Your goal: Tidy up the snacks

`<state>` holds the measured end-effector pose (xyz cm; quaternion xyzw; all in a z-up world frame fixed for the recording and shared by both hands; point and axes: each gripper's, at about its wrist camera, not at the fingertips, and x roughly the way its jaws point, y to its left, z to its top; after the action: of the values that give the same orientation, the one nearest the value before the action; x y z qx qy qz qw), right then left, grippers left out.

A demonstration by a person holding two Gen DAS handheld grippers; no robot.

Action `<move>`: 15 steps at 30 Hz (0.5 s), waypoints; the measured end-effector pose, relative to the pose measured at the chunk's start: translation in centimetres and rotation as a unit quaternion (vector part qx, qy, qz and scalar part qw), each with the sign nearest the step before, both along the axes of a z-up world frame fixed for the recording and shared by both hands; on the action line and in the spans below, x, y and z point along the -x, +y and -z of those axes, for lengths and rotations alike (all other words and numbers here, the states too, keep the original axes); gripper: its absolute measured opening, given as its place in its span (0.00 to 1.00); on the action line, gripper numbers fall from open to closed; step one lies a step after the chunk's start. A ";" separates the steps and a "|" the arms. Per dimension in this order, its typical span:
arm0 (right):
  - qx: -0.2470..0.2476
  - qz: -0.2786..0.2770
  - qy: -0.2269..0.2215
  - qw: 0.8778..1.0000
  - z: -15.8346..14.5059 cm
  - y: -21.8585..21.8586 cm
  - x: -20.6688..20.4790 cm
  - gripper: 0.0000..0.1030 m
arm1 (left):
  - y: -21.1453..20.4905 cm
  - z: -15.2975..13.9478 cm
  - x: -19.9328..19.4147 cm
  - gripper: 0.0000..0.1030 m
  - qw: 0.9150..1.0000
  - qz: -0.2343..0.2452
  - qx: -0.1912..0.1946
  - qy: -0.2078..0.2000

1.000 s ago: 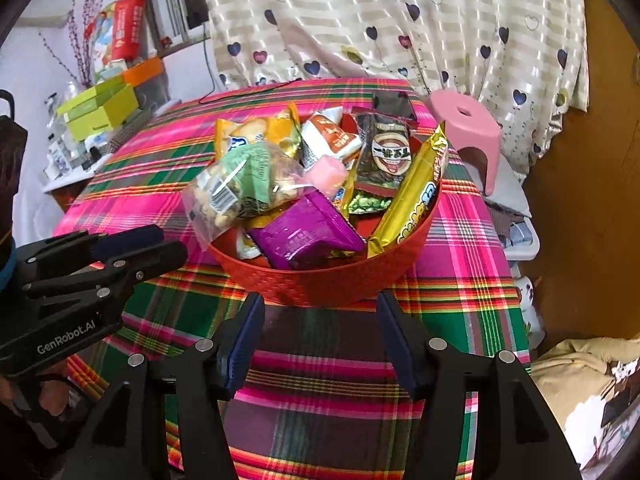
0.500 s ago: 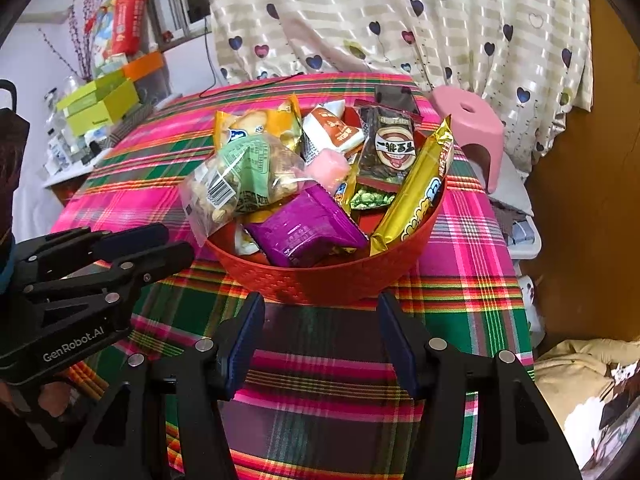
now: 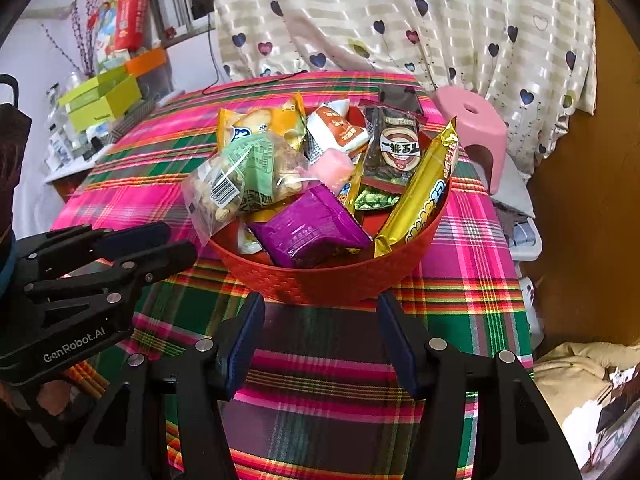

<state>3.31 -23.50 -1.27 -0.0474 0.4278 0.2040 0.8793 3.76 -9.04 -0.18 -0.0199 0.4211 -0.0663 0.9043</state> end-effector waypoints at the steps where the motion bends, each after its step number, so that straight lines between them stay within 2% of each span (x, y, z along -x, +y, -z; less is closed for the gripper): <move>1: 0.000 0.000 0.000 1.000 0.0 0.0 0.0 0.56 | 0.0 0.0 0.0 0.34 1.000 0.000 0.001 0.000; 15: 0.001 -0.001 -0.003 1.000 -0.2 0.1 -0.1 0.56 | 0.0 0.0 0.0 0.34 1.000 0.001 -0.002 0.000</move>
<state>3.39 -23.45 -1.06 -0.0493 0.4255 0.2046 0.8801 3.72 -9.05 -0.16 -0.0172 0.4216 -0.0664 0.9042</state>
